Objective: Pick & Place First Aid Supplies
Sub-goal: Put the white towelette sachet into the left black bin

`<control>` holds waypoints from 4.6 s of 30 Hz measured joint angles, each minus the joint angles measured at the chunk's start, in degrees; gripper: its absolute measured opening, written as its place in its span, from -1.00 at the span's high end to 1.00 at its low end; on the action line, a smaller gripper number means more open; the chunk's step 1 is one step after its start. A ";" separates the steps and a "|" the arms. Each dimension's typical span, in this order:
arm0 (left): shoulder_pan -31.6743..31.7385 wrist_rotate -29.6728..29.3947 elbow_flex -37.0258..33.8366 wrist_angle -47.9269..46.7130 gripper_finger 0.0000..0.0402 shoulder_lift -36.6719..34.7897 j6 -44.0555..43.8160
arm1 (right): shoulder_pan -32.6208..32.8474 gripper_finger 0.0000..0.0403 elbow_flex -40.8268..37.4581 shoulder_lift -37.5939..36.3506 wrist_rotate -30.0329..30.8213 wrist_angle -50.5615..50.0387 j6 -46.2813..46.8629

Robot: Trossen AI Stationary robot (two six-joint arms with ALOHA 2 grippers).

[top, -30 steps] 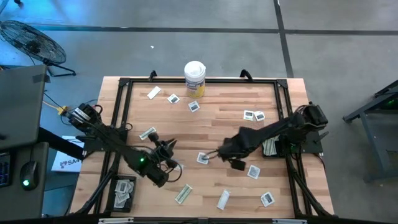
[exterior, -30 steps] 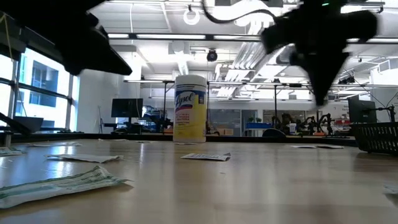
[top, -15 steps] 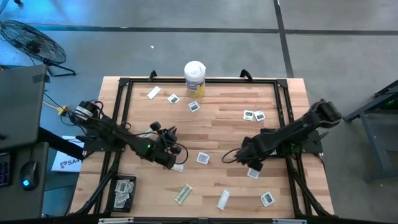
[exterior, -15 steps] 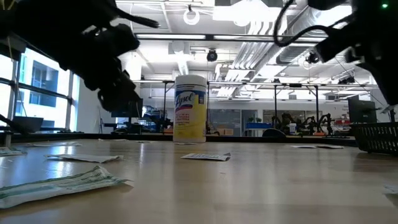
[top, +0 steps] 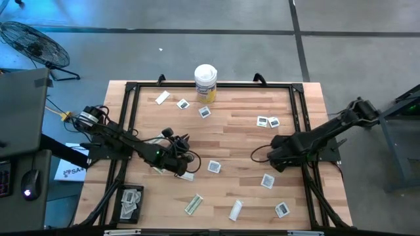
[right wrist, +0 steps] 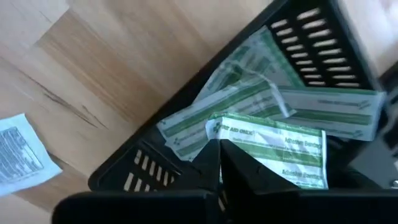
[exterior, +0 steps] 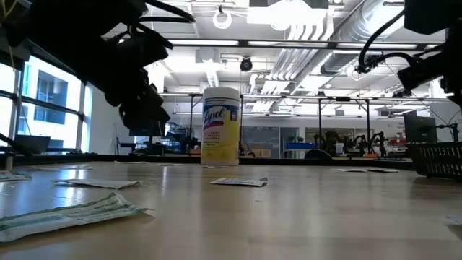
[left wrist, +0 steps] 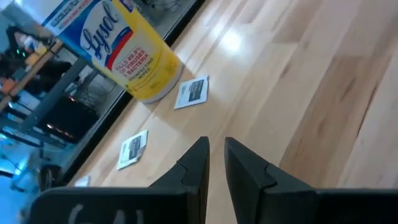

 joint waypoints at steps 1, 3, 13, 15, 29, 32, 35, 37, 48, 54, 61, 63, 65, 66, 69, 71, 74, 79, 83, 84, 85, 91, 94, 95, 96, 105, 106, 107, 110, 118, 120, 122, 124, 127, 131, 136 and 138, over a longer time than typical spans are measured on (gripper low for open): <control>0.00 0.21 0.00 -0.06 0.77 0.00 1.45 | -0.10 0.93 0.49 0.36 0.12 -0.54 0.27; 0.00 0.33 0.00 -0.01 0.77 0.00 4.03 | -0.89 0.86 1.39 0.87 -0.02 -2.14 0.74; 0.00 2.17 0.11 0.06 0.77 -0.44 9.37 | -7.29 0.44 9.42 0.99 7.32 -11.99 -0.70; 0.00 2.17 0.11 0.16 0.77 -0.44 9.35 | -9.59 0.42 10.80 0.99 13.24 -9.98 -1.28; 0.00 6.33 0.11 1.60 0.77 -0.44 8.85 | -39.93 0.50 3.83 2.25 8.92 22.79 -30.19; 0.00 6.30 0.13 3.48 0.77 -0.44 9.36 | -45.17 0.54 2.98 5.40 8.53 22.63 -29.02; 0.00 6.83 0.13 3.89 0.77 -0.44 10.20 | -49.99 0.57 2.96 8.86 10.26 20.99 -26.82; 0.00 7.40 0.13 3.89 0.77 -0.44 10.31 | -52.64 0.58 2.96 10.52 10.23 21.07 -26.23; 0.00 7.81 0.13 3.82 0.77 -0.44 10.33 | -59.87 0.58 3.07 20.00 7.24 22.57 -27.67; 0.00 7.81 0.13 3.80 0.77 -0.44 10.32 | -58.54 0.58 3.16 21.55 5.32 24.16 -29.02; 0.00 7.81 0.13 3.86 0.77 -0.44 10.32 | -53.81 0.58 3.13 21.14 2.23 26.87 -27.48; 0.00 7.81 0.13 3.91 0.77 -0.44 10.32 | -52.19 0.58 3.13 21.16 1.77 28.30 -27.44; 0.00 7.81 0.13 3.91 0.77 -0.44 10.33 | -50.66 0.58 3.13 21.16 1.20 29.79 -26.58; 0.00 7.81 0.13 3.91 0.77 -0.44 10.33 | -49.81 0.58 3.10 21.18 0.92 30.68 -26.02; 0.00 7.81 0.13 3.91 0.77 -0.44 10.31 | -47.28 0.58 3.09 21.23 -0.12 33.90 -25.67; 0.00 7.81 0.13 3.92 0.77 -0.44 10.33 | -45.60 0.58 3.07 21.25 -0.13 35.58 -25.20; 0.00 7.80 0.13 3.93 0.77 -0.44 10.34 | -43.15 0.58 3.07 21.25 -0.07 37.25 -24.12; 0.00 7.81 0.13 3.95 0.77 -0.44 10.32 | -38.96 0.58 3.24 21.34 0.35 39.13 -20.75; 0.00 7.81 0.13 3.96 0.77 -0.44 10.33 | -36.18 0.58 5.78 21.51 -0.33 37.44 -21.12; 0.00 7.79 0.13 3.96 0.77 -0.44 10.34 | -35.76 0.58 6.71 21.38 0.11 36.43 -22.20; 0.00 7.81 0.13 3.96 0.77 -0.44 10.34 | -35.50 0.58 7.66 21.21 0.74 35.69 -23.19; 0.00 7.81 0.13 4.10 0.77 -0.44 10.31 | -37.30 0.58 10.12 20.97 -0.61 32.31 -33.34; 0.00 8.08 0.13 4.13 0.77 -0.44 10.32 | -38.94 0.58 10.15 20.97 -1.77 30.92 -40.35; 0.00 8.11 0.13 4.10 0.77 -0.44 10.33 | -39.37 0.58 9.87 20.97 -1.41 31.09 -43.35; 0.00 8.14 0.13 4.13 0.77 -0.44 10.34 | -39.75 0.58 9.57 20.97 -1.22 31.28 -46.21; 0.00 8.16 0.13 4.24 0.77 -0.44 10.32 | -41.80 0.58 5.29 20.92 -2.82 37.04 -54.81; 0.00 8.16 0.13 4.24 0.77 -0.44 10.34 | -41.80 0.58 4.79 20.92 -3.05 37.41 -54.81; 0.00 8.16 0.13 4.26 0.77 -0.44 10.32 | -41.80 0.58 4.18 20.92 -3.07 37.92 -54.95; 0.00 8.18 0.13 4.36 0.77 -0.44 10.33 | -41.75 0.58 2.76 20.73 -3.39 39.60 -56.21; 0.00 8.21 0.13 4.41 0.77 -0.44 10.32 | -41.47 0.58 2.18 20.68 -2.74 42.07 -62.26; 0.00 8.22 0.13 4.41 0.77 -0.44 10.32 | -41.47 0.59 2.15 20.72 -2.93 42.55 -63.17; 0.00 8.22 0.13 4.41 0.77 -0.44 10.34 | -41.47 0.64 2.15 20.75 -3.08 42.93 -63.72; 0.00 8.22 0.13 4.41 0.77 -0.45 10.32 | -41.47 0.73 2.13 20.77 -3.10 43.11 -63.72; 0.00 8.26 0.13 4.41 0.77 -0.46 10.33 | -41.49 0.91 2.15 21.06 -3.23 43.33 -63.58; 0.00 8.33 0.13 4.41 0.77 -0.46 10.31 | -41.66 0.96 2.22 21.56 -3.52 43.80 -62.74; 0.02 9.37 0.02 4.28 0.77 -0.46 10.12 | -41.62 0.99 2.02 20.44 -2.40 44.20 -61.51; 0.02 10.68 -0.32 3.98 0.77 -0.50 9.93 | -41.36 0.98 1.93 18.95 -1.83 43.97 -59.81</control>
